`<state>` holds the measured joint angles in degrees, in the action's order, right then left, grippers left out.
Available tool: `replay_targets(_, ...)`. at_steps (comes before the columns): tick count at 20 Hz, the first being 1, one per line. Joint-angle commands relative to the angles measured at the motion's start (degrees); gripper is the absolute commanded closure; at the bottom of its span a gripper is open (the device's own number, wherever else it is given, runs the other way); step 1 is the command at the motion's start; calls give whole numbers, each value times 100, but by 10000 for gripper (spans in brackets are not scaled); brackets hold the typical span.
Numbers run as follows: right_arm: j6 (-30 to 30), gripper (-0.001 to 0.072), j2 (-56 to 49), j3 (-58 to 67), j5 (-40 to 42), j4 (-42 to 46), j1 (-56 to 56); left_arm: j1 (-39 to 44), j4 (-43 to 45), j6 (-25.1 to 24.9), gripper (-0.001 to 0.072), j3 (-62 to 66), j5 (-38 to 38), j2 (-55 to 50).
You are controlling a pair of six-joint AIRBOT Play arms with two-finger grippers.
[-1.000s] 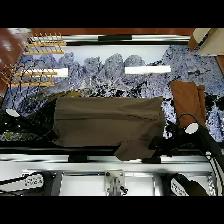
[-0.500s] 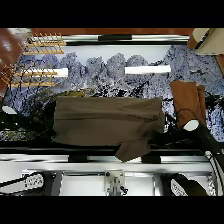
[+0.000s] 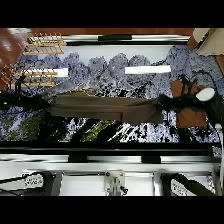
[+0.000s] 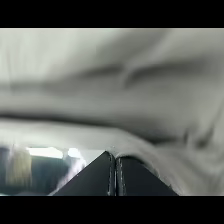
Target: Fold the shirts.
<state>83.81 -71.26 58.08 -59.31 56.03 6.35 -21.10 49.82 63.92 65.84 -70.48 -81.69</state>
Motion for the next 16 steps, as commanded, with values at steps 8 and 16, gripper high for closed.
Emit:
replay_targets(8,55,634,-1919,1123,822,-7,-9,581,-979,586,674,907,953,-1777)
replay_targets(16,-785,38,-1414,1257,-713,658,651,317,-979,363,175,1674,-361,-1692)
